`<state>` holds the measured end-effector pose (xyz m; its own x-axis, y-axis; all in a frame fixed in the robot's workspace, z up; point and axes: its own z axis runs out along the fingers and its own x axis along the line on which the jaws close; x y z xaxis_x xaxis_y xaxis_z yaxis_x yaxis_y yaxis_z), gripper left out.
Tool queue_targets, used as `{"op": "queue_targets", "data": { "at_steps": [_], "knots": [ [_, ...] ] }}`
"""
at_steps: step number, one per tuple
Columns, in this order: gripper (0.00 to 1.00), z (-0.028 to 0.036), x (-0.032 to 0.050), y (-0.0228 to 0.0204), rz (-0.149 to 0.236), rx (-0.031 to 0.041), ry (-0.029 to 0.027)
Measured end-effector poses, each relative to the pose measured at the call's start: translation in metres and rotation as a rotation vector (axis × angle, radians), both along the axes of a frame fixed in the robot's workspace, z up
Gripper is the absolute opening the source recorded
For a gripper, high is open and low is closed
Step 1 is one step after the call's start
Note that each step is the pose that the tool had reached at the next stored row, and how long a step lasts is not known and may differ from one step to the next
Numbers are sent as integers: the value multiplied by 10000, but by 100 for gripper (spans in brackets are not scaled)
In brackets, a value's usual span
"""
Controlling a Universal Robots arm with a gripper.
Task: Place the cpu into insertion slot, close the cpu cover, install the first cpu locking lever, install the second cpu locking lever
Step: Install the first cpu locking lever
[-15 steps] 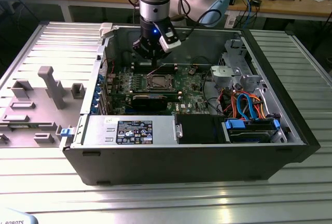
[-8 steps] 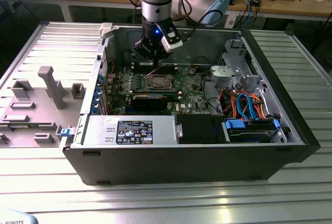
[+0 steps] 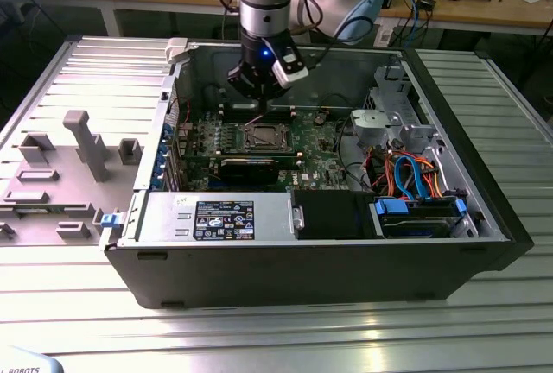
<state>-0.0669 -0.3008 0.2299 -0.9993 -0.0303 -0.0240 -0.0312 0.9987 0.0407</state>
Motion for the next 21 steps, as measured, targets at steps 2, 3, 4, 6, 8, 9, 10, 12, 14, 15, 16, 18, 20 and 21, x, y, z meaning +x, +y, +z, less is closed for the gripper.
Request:
{"op": "queue_targets", "data": {
  "at_steps": [2, 3, 4, 6, 8, 9, 10, 12, 14, 15, 16, 18, 20, 21],
  "knots": [
    [11, -2, 14, 1, -1, -6, 0],
    [11, -3, 20, 2, 0, -9, 0],
    [11, -5, 28, 3, 0, -14, 0],
    [11, -8, 44, 4, 1, -20, 0],
    [11, -11, 60, 5, 0, -24, 0],
    [11, -14, 72, 6, 0, -25, 0],
    [11, -17, 82, 6, 1, -26, 1],
    [11, -22, 91, 6, 0, -26, 1],
    [11, -29, 101, 6, 0, -27, 1],
    [11, -34, 113, 6, 0, -27, 0],
    [11, -41, 124, 6, 0, -27, 0],
    [11, -47, 132, 6, 1, -28, 0],
    [11, -56, 143, 6, 0, -29, 0],
    [11, -59, 147, 6, 0, -29, 0]
  ]
}}
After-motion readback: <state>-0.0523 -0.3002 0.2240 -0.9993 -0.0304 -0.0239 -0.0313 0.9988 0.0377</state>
